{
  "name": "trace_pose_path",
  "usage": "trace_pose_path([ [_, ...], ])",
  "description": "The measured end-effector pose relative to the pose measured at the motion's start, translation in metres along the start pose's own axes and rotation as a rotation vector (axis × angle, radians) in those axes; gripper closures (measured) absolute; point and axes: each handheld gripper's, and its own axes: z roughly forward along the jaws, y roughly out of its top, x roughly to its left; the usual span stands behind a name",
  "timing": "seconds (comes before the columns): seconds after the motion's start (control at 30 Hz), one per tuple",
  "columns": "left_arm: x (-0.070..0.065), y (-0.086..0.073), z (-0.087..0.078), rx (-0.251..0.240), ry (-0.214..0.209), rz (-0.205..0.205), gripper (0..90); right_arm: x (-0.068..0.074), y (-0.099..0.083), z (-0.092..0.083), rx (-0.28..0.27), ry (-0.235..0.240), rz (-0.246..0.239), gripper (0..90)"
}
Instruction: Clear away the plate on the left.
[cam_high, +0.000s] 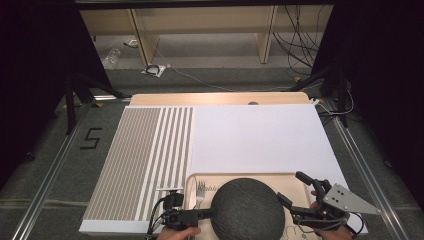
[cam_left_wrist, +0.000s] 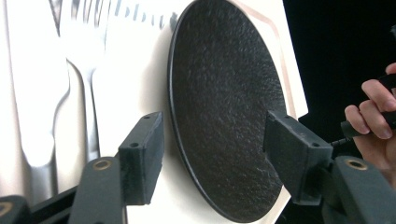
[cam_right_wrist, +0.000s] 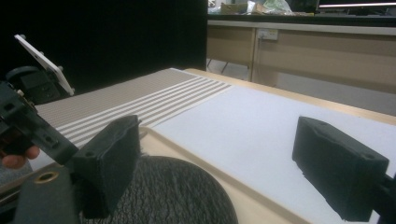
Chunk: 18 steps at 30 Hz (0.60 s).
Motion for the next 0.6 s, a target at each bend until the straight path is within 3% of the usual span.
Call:
trace_pose_path([
  [0.5, -0.012, 0.009, -0.015, -0.075, 0.073, 0.194, 33.0, 0.000, 0.000, 0.000, 0.003, 0.000, 0.001, 16.3],
  [0.6, -0.015, 0.011, -0.020, -0.099, 0.091, 0.258, 32.2, 0.000, 0.000, 0.000, 0.001, -0.001, 0.001, 16.3],
])
